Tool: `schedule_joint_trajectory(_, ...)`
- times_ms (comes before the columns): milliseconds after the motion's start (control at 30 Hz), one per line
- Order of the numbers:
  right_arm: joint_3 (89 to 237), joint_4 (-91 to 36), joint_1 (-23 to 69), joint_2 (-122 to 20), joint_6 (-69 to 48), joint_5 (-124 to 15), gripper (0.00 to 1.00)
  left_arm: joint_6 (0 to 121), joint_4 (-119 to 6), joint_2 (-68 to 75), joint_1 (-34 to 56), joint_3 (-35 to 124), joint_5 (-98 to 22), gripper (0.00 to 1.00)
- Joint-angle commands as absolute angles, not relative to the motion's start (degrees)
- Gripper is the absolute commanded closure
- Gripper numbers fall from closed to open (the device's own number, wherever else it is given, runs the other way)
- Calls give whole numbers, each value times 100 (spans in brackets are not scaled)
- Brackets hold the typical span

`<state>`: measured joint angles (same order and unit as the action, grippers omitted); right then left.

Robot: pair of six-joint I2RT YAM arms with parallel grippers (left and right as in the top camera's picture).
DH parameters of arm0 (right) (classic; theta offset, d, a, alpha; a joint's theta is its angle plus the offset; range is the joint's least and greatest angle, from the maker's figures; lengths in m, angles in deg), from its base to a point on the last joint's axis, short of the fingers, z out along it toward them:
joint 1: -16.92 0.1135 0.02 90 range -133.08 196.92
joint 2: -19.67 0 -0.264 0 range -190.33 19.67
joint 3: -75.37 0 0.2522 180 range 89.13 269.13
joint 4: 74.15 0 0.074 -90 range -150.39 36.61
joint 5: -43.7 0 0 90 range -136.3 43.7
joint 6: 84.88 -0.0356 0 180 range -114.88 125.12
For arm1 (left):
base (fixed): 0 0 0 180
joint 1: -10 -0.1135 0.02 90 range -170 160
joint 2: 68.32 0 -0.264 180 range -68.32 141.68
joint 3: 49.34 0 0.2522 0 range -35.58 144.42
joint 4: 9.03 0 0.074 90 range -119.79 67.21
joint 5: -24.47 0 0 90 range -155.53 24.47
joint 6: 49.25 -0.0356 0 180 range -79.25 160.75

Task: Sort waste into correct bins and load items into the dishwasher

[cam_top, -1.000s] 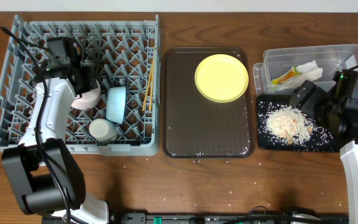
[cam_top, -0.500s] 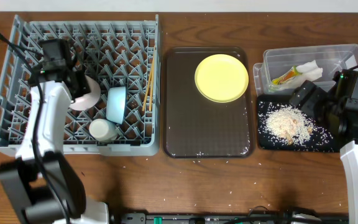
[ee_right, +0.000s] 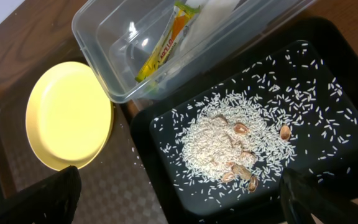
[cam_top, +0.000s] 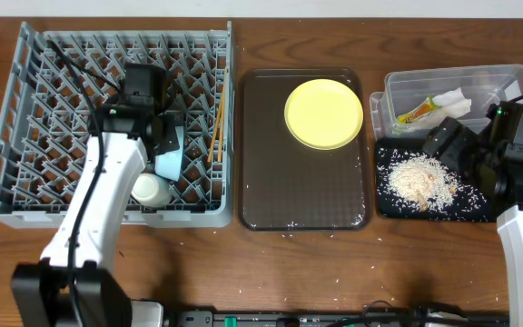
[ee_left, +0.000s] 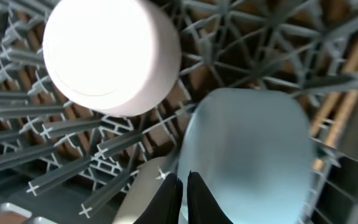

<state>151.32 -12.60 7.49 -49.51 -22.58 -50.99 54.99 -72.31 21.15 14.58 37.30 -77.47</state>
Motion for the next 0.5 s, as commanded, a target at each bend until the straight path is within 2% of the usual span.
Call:
schedule_joint_trajectory(0,15163,-1258,692,-4886,-2313,-5105,1,5661,-7036,2598,1447,3664,-7225,92)
schedule_joint_trajectory(100,15163,-1258,692,-4886,-2313,-5105,1,5543,-6942,2952,1495,3664,-5503,92)
schedule_joint_trajectory(133,15163,-1258,692,-4886,-2313,-5105,1,5545,-6936,2947,1534,3664,-5363,93)
schedule_joint_trajectory(467,15163,-1258,692,-4886,-2313,-5105,1,5543,-6838,2338,2077,3664,-5269,93)
